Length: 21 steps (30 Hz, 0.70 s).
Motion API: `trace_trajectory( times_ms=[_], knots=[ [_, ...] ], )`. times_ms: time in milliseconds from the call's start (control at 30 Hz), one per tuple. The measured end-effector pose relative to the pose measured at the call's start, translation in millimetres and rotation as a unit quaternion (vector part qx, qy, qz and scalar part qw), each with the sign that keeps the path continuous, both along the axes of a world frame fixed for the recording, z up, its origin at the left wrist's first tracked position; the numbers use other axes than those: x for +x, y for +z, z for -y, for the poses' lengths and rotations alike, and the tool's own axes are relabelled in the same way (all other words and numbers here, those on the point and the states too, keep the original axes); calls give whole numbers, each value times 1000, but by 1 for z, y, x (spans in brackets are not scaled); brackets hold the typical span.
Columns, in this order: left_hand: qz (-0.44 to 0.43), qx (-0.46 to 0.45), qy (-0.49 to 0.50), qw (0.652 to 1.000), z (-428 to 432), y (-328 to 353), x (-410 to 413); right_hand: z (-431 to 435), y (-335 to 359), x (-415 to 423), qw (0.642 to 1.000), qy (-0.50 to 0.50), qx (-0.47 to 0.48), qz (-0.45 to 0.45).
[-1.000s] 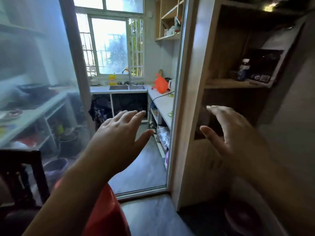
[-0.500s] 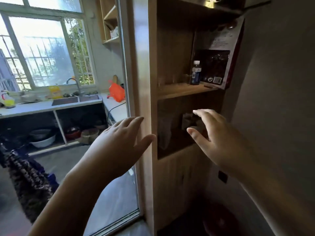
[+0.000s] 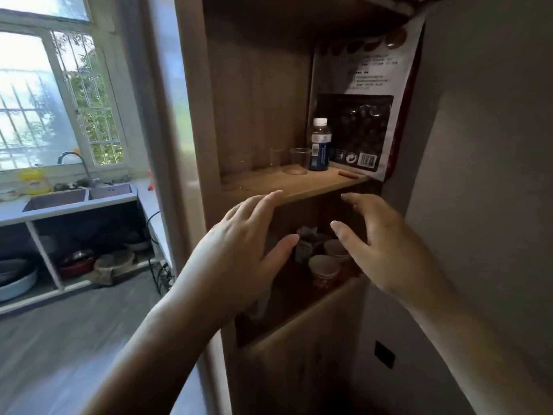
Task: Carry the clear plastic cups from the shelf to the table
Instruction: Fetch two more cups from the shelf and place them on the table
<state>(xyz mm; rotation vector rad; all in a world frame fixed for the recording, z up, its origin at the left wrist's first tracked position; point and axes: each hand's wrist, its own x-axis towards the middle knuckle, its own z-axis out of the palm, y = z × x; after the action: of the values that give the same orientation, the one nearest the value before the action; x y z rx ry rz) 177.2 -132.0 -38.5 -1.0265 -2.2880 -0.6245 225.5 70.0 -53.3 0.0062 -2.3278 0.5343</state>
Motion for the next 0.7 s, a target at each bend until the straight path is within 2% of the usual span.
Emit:
trace_trajectory(
  times_ms=[200,367,467,700],
  knots=[
    [11,20,60,998,-56,-9,-68,-79,0,-89,998,59,-3,26],
    [4,-23,135,991,-92,3,-123,-124,14,-166,993,107,11,44],
    [-20,-23,206,978,-106,6,-142,-142,20,-207,989,137,36,42],
    [-10,-65,332,941,-116,2,-194,-154,30,-292,978,175,107,45]
  ],
)
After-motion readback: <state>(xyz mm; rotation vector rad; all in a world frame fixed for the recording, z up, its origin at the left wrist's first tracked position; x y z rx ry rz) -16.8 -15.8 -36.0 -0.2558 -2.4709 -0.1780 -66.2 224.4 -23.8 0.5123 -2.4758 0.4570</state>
